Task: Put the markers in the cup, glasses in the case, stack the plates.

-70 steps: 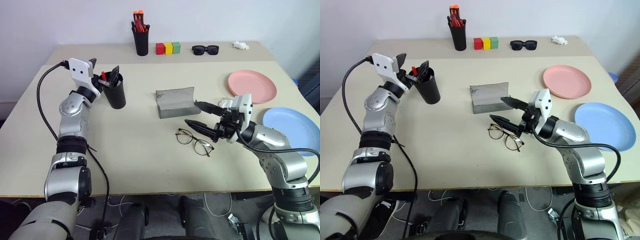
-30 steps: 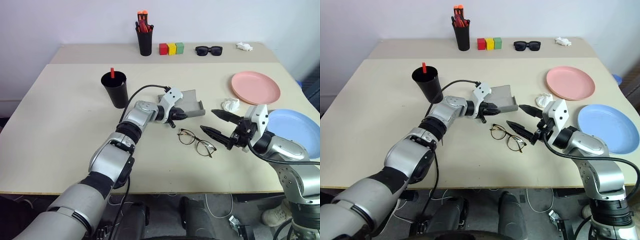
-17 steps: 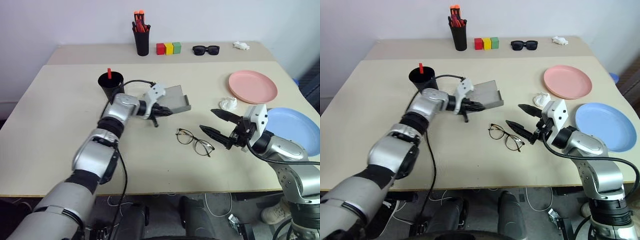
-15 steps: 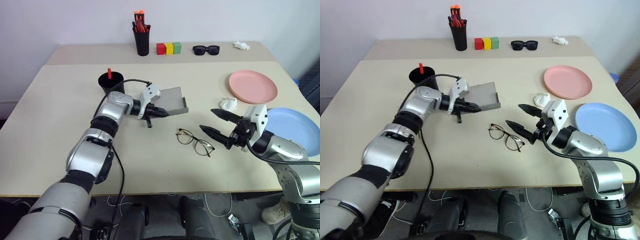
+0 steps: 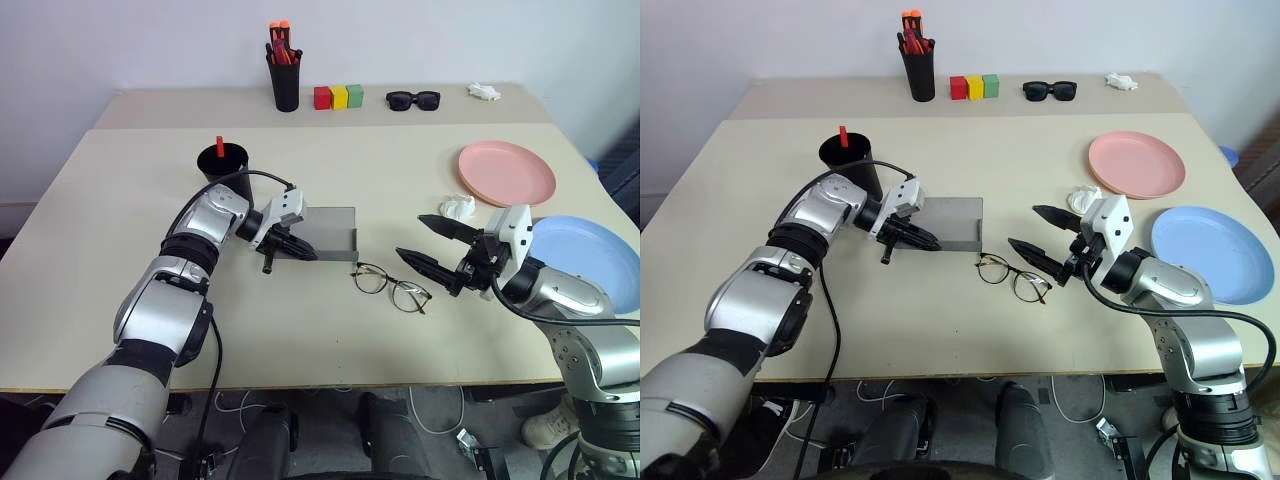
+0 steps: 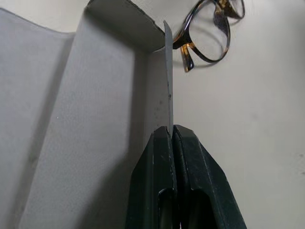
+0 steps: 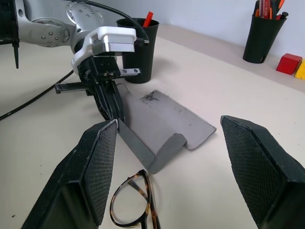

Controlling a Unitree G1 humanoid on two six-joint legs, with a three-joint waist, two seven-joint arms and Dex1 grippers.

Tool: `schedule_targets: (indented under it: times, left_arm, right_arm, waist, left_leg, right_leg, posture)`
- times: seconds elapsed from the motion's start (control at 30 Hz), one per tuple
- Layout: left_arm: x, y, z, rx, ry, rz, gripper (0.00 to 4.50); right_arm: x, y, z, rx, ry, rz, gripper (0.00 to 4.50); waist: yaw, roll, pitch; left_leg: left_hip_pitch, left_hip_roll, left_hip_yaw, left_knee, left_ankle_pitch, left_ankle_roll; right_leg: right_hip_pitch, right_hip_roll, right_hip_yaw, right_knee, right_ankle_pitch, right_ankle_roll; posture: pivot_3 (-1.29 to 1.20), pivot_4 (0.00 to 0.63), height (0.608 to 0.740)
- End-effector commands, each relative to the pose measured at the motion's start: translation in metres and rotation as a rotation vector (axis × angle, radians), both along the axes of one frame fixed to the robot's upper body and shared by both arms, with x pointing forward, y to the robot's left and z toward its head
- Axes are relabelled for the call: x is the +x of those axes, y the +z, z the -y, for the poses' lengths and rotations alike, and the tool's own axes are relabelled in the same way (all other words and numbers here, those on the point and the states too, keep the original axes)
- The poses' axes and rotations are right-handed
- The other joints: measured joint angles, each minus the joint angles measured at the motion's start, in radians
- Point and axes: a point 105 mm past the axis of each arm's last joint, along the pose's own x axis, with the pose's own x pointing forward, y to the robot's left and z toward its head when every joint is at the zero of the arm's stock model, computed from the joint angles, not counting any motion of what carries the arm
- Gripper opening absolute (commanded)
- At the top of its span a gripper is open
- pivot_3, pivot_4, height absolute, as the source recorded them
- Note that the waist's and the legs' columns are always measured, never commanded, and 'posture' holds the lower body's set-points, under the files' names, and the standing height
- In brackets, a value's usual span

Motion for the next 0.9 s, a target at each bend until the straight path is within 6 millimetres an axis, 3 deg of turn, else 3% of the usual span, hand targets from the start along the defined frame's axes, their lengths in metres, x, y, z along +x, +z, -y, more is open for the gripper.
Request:
schedule_targets:
  times: [0.03,0.23,0.27,0.53,0.63,0.8,0.9]
  left_arm:
    - [0.004,0.013,0.008,-0.027,-0.007,0.026,0.89]
    - [0.011,0.02,0.008,-0.042,0.027,0.089,3.78]
    - [0.012,0.023,0.008,-0.047,0.025,0.12,4.46]
    - [0.019,0.076,0.01,-0.235,0.031,0.267,4.46]
    - [0.002,0.092,-0.001,-0.346,-0.028,0.188,4.46]
    - [-0.037,0.085,-0.03,-0.384,-0.082,0.127,4.46]
    - [-0.049,0.088,-0.045,-0.414,-0.038,0.094,4.46]
  right_arm:
    - [-0.004,0.009,-0.003,0.002,0.013,0.042,3.55]
    - [-0.004,0.008,-0.005,0.0,0.022,0.037,3.55]
    - [-0.005,0.007,-0.006,-0.005,0.029,0.03,3.55]
    - [0.0,-0.032,-0.002,-0.267,0.008,-0.078,3.55]
    - [0.005,-0.024,-0.005,-0.271,-0.06,-0.077,3.55]
    - [0.003,-0.016,-0.018,-0.374,-0.086,-0.084,3.55]
    - [0.006,-0.018,-0.02,-0.44,-0.114,-0.122,3.55]
  waist:
    - [-0.001,0.0,0.0]
    - [-0.002,0.0,0.0]
    - [-0.002,0.0,0.0]
    - [-0.001,0.0,0.0]
    - [-0.004,0.0,0.0]
    - [-0.022,0.003,0.0]
    - [-0.019,0.001,0.0]
  left_leg:
    - [0.0,0.0,0.0,0.0,0.0,0.0]
    - [0.0,0.0,0.0,0.0,0.0,0.0]
    - [0.0,0.0,0.0,0.0,0.0,0.0]
    - [0.0,0.0,0.0,0.0,0.0,0.0]
    - [0.0,0.0,0.0,0.0,0.0,0.0]
    - [0.0,0.001,0.001,-0.001,-0.001,0.001]
    - [-0.002,0.001,0.0,0.0,-0.001,0.001]
  right_leg:
    - [0.0,0.0,0.0,0.0,0.0,0.0]
    - [0.0,0.0,0.0,0.0,0.0,0.0]
    - [0.0,0.0,0.0,0.0,0.0,0.0]
    - [0.0,0.0,0.0,0.0,0.0,0.0]
    - [0.0,0.0,0.0,0.0,0.0,0.0]
    - [-0.004,0.001,0.002,0.004,0.0,-0.001]
    - [-0.006,0.001,0.002,0.006,0.0,-0.001]
  posture:
    - [0.0,0.15,0.74]
    - [0.0,0.15,0.74]
    - [0.0,0.15,0.74]
    - [0.0,0.15,0.74]
    - [0.0,0.15,0.74]
    - [0.0,0.15,0.74]
    - [0.0,0.15,0.74]
